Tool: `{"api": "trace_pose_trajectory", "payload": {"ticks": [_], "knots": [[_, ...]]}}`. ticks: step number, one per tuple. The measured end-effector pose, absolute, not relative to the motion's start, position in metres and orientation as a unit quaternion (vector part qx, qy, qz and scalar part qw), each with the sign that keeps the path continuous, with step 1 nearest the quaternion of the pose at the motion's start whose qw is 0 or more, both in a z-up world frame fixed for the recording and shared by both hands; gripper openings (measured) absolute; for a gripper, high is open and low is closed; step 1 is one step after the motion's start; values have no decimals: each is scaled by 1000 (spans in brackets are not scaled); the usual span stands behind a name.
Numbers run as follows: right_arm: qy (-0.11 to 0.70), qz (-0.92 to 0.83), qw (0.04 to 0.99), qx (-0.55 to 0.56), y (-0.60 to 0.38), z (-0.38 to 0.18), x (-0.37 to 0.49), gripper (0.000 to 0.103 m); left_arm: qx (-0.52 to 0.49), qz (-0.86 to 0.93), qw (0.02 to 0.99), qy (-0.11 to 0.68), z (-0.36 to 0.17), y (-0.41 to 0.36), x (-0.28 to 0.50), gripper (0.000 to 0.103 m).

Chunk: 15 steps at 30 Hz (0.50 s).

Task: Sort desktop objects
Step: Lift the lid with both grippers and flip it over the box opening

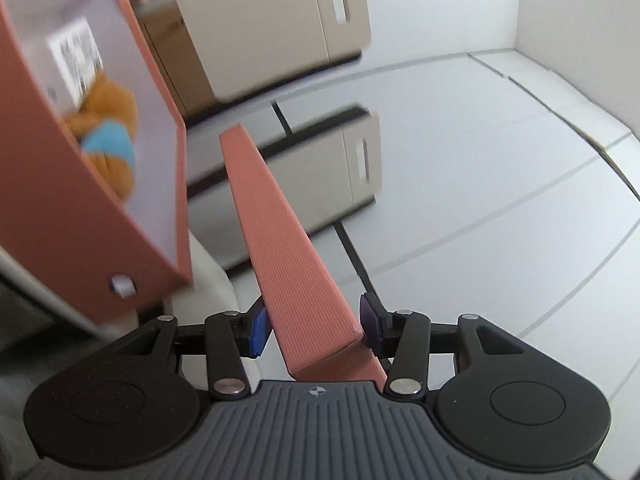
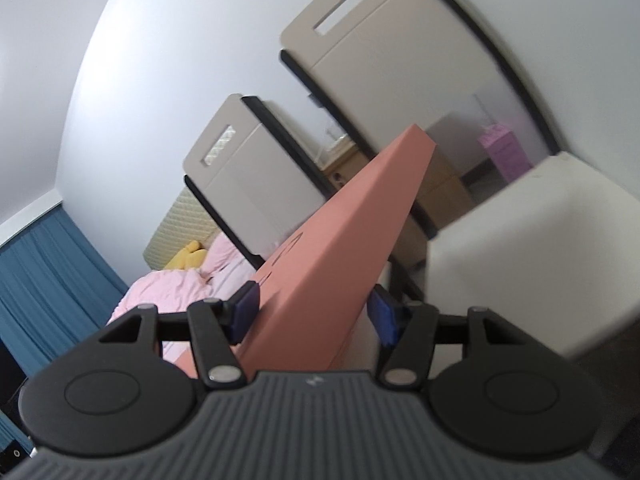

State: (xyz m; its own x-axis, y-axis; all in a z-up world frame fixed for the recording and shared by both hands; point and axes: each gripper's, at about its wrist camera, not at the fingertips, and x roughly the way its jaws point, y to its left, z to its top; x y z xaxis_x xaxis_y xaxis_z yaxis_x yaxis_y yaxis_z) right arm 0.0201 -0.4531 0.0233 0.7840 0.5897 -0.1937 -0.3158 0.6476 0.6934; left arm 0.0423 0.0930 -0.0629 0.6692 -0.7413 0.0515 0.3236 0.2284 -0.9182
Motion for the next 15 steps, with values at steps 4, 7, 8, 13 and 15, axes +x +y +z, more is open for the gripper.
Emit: {"api": "trace_pose_trajectory", "payload": {"ticks": [4,7,8,13,15], "knots": [[216,281,873,335,-416,26,65,60,-518,-324,773,170,-56,132,53,51],[221,304,861,342,-385,18,103,60,-519,-293,790,144,-50,160,63,51],[223,311,856,348,-374,13,117,60,-517,-284,796,136,-49,168,67,51],[245,342,829,369,-326,-16,177,60,-519,-236,814,111,-51,201,79,51],[256,348,821,374,-311,-28,196,60,-521,-217,818,111,-56,208,82,52]]}}
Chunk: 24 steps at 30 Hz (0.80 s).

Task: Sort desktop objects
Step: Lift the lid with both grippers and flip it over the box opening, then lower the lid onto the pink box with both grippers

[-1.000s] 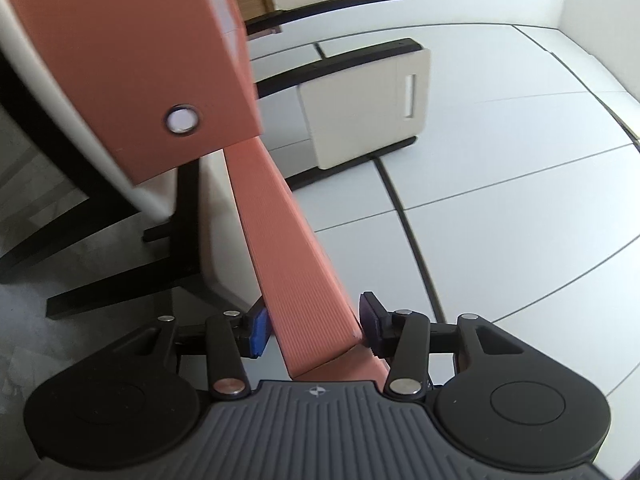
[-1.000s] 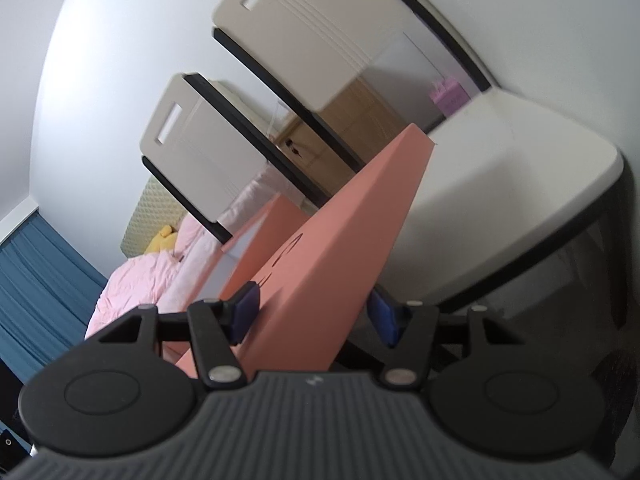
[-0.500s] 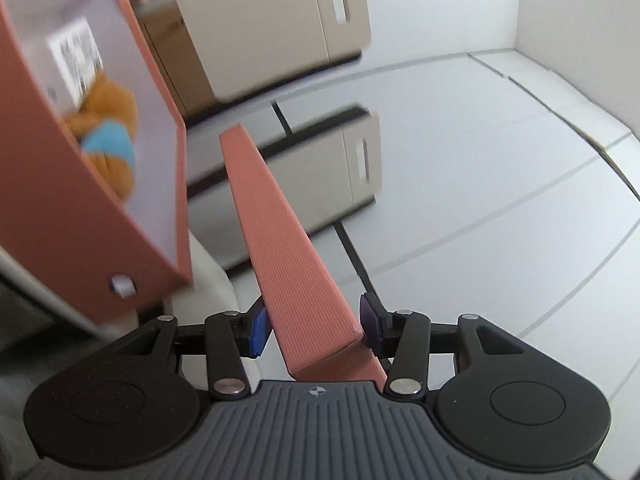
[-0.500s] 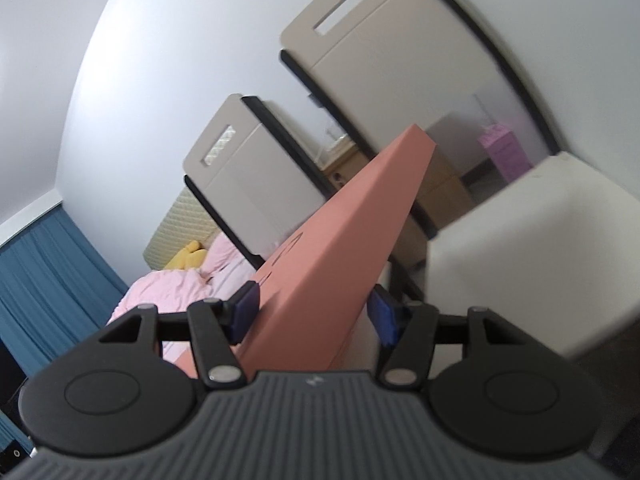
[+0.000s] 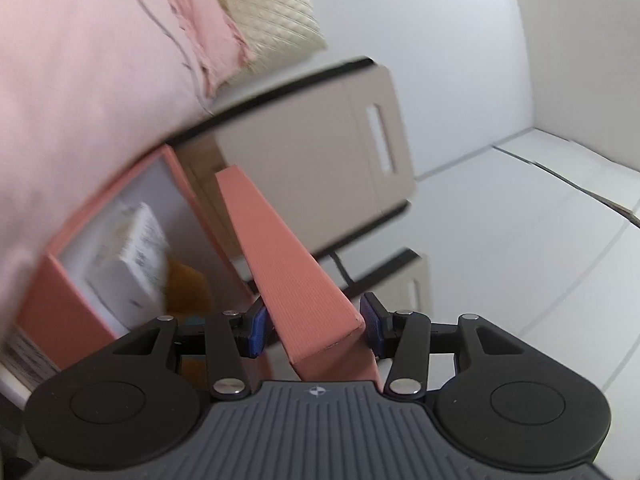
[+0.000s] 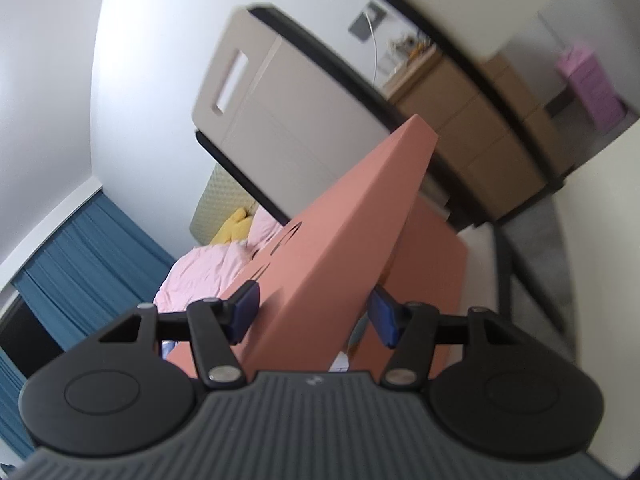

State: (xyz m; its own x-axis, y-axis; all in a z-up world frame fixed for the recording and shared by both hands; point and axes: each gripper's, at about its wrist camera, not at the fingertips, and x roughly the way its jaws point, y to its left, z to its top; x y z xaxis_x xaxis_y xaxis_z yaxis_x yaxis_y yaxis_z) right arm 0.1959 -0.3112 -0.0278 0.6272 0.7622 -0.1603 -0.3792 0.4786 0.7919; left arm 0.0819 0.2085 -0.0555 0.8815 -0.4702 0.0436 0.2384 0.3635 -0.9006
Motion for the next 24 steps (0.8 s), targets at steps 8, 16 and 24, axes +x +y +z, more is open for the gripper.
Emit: {"api": "trace_pose_trajectory", "payload": {"ticks": [8,16,24], "knots": [[276,350,807,388,-289,-67,223,60,-494,-159,846,127,-66,219,82,52],[273,353,809,383,-266,-78,214,58,-457,-59,881,102,-61,198,65,88],[248,345,814,396,-266,-79,203,56,-185,51,974,123,-27,142,66,94]]}}
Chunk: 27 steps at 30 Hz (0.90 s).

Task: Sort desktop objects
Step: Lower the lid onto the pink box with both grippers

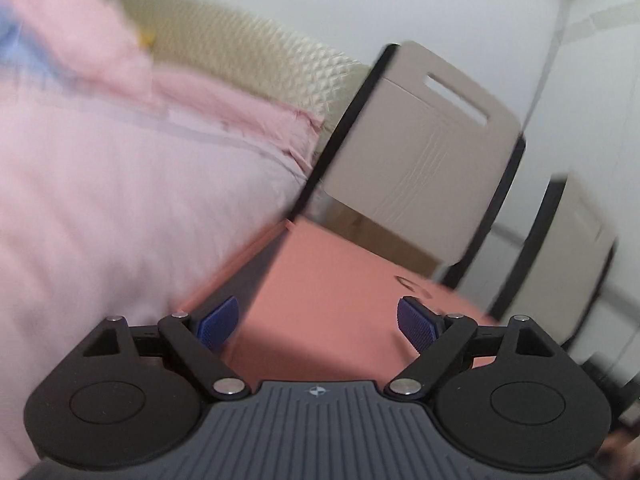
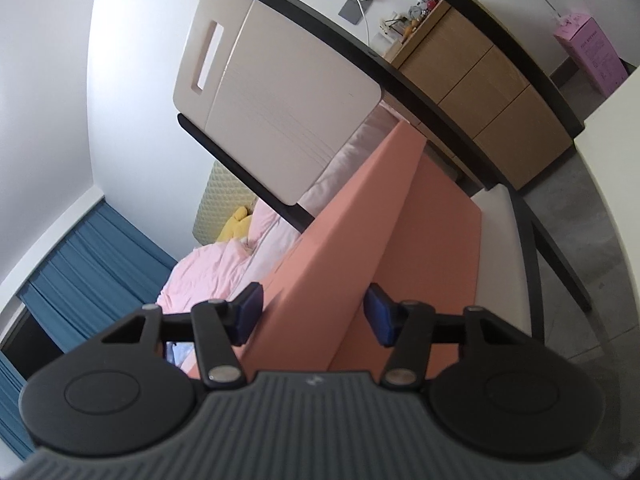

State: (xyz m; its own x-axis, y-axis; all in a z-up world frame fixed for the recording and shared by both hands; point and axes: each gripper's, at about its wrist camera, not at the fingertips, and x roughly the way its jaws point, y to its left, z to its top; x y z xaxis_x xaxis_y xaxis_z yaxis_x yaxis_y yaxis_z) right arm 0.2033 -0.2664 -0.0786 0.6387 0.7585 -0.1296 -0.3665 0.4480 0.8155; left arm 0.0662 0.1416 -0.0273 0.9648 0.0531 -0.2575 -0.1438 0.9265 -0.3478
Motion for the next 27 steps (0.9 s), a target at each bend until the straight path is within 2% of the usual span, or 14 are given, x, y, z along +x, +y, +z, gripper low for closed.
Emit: {"api": "trace_pose_trajectory", "payload": {"ticks": [2,10,12,13,19,27], "knots": [[247,342,820,387,-266,-79,201,56,-139,87,979,121,-24,132,66,94],[243,329,838,361,-264,-77,194,61,-128,90,982,110,-31,131,76,94],[234,317,851,348,-263,-73,190,70,-123,89,981,117,-35,130,78,94],[227,312,857,343,-263,-71,187,79,-122,88,981,120,-37,129,77,94],[222,313,869,312,-261,-65,172,79,-127,90,980,121,-40,127,69,94],[217,358,897,145,-243,-56,126,81,-126,96,980,116,-40,124,70,94]]}}
